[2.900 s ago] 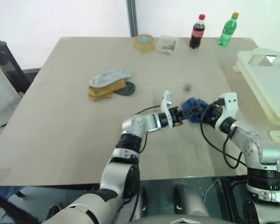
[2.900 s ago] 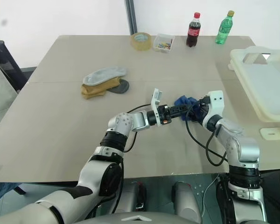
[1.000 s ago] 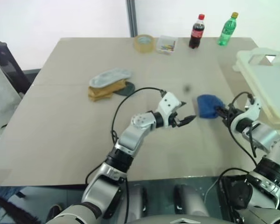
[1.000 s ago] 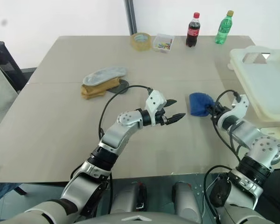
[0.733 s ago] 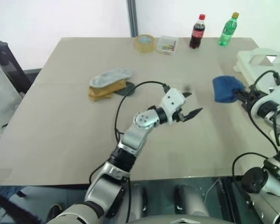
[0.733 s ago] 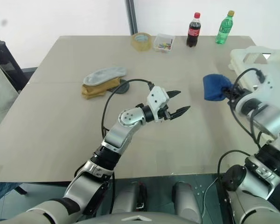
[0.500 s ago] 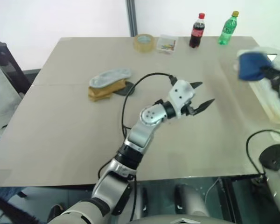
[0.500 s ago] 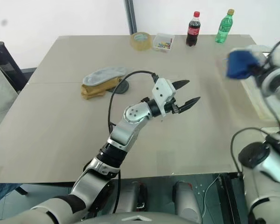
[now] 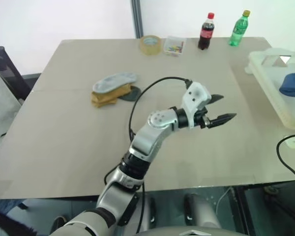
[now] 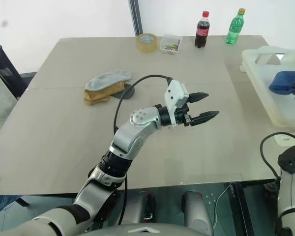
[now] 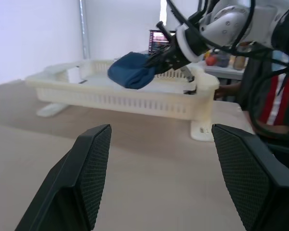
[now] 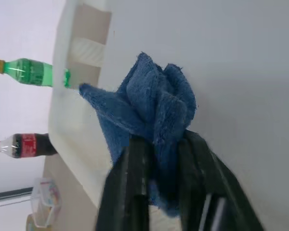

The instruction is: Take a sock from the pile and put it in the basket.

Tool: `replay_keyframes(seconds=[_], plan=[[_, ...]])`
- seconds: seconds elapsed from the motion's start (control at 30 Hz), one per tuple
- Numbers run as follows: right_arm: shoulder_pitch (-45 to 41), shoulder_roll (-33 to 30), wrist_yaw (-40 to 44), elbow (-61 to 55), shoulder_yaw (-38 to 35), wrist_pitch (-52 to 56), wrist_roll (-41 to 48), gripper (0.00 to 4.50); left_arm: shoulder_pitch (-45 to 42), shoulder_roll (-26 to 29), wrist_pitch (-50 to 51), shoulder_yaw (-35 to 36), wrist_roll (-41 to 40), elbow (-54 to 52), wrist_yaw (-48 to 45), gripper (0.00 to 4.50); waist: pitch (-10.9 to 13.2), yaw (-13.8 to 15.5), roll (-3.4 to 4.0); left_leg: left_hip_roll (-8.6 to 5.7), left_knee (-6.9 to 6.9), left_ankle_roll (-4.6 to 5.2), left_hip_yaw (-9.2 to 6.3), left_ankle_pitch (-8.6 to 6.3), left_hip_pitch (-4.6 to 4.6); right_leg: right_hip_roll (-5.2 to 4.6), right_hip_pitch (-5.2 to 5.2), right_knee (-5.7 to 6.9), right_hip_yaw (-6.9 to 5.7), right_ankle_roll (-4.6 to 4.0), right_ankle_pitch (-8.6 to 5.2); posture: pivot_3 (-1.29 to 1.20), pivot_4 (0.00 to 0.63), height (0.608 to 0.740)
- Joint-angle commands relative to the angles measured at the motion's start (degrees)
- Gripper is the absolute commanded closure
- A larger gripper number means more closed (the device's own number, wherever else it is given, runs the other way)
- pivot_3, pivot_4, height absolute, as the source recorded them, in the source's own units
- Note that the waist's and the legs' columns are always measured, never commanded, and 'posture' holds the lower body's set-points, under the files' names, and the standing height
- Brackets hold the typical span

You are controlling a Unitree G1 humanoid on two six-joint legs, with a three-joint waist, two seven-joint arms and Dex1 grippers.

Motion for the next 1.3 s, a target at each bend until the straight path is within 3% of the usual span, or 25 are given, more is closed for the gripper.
replay_keyframes(seconds=[0.03, 0.17, 0.2, 0.47, 0.63, 0.9, 1.03, 1.13, 1.3], plan=[[-1.1, -2.4, 1.0, -1.7, -0.9, -1.1, 0.0, 1.83, -1.2, 0.5, 0.8, -0.6, -0.5, -2.4, -0.8, 0.93, 0.0, 0.0, 0.00, 0.00, 0.00, 0.00, 0.00, 0.00, 0.00, 0.00, 0.00, 0.00, 0.00, 0.00, 0.00, 0.00, 0.150, 0.740], [0.1, -2.6, -0.3, -3.0, -1.1, -0.9, -0.8, 0.27, -1.2, 1.3, 0.5, -1.5, -0.1, -2.0, -1.7, 0.93, 0.0, 0.2, 0.00, -0.01, 0.00, 0.00, 0.00, 0.00, 0.00, 0.00, 0.00, -0.01, 0.00, 0.00, 0.00, 0.00, 0.150, 0.740], [0.8, -2.9, 0.3, -3.8, -0.5, -0.5, -1.4, 0.06, -1.2, 1.2, 0.6, -1.3, -0.3, -2.2, -1.7, 0.93, 0.0, 0.2, 0.00, -0.01, 0.00, 0.00, 0.00, 0.00, -0.01, -0.01, 0.01, -0.01, 0.00, 0.00, 0.00, 0.00, 0.150, 0.740], [6.9, -5.9, 11.4, -17.5, 4.4, 6.2, -1.6, 0.06, -1.3, 2.5, 0.1, -0.8, 1.5, -1.8, -0.1, 0.93, 0.0, 0.2, 0.06, -0.02, 0.00, 0.00, -0.03, 0.00, -0.06, -0.02, -0.01, -0.06, -0.02, 0.00, 0.00, 0.00, 0.150, 0.740], [16.5, -8.9, 35.1, -30.6, 11.5, 10.5, 0.8, 0.06, -0.3, 4.8, 2.7, 0.1, -0.3, -4.6, -1.2, 0.93, 0.0, 0.0, 0.07, 0.04, 0.00, 0.00, -0.03, 0.00, 0.07, 0.04, 0.03, 0.05, -0.01, 0.00, 0.00, 0.00, 0.150, 0.740], [41.1, -3.8, 66.5, -54.6, 20.8, 2.1, 0.5, 0.06, 4.7, 11.4, 5.0, 5.1, -2.0, -8.5, -0.5, 0.93, 0.0, 0.3, 0.06, 0.24, 0.07, -0.01, -0.04, 0.00, 0.18, 0.20, 0.15, 0.08, 0.00, 0.01, 0.00, 0.00, 0.150, 0.740], [56.7, -9.3, 80.7, -56.4, 29.8, -4.7, -10.3, 0.06, 14.4, 20.5, 8.3, 8.7, -1.7, -13.1, -1.1, 0.93, 0.0, 0.2, 0.02, 0.26, 0.15, -0.01, 0.00, -0.01, 0.20, 0.14, 0.16, 0.09, 0.02, 0.01, 0.00, 0.00, 0.150, 0.740], [65.0, -9.2, 88.6, -53.2, 30.8, -15.7, -17.4, 0.06, 27.8, 29.0, 8.3, 14.3, -1.9, -18.8, -2.4, 0.93, 0.0, -0.1, -0.03, 0.30, 0.19, -0.01, 0.05, -0.02, 0.27, 0.14, 0.20, 0.08, 0.05, -0.01, -0.02, 0.00, 0.150, 0.740], [70.2, -10.3, 96.5, -49.6, 29.8, -26.0, -23.5, 0.06, 42.3, 32.3, 10.9, 23.2, -9.4, -28.1, -2.2, 0.93, 0.0, 0.1, -0.03, 0.39, 0.21, -0.02, 0.15, -0.01, 0.33, 0.03, 0.16, 0.12, 0.08, -0.20, -0.15, 0.00, 0.150, 0.740]])
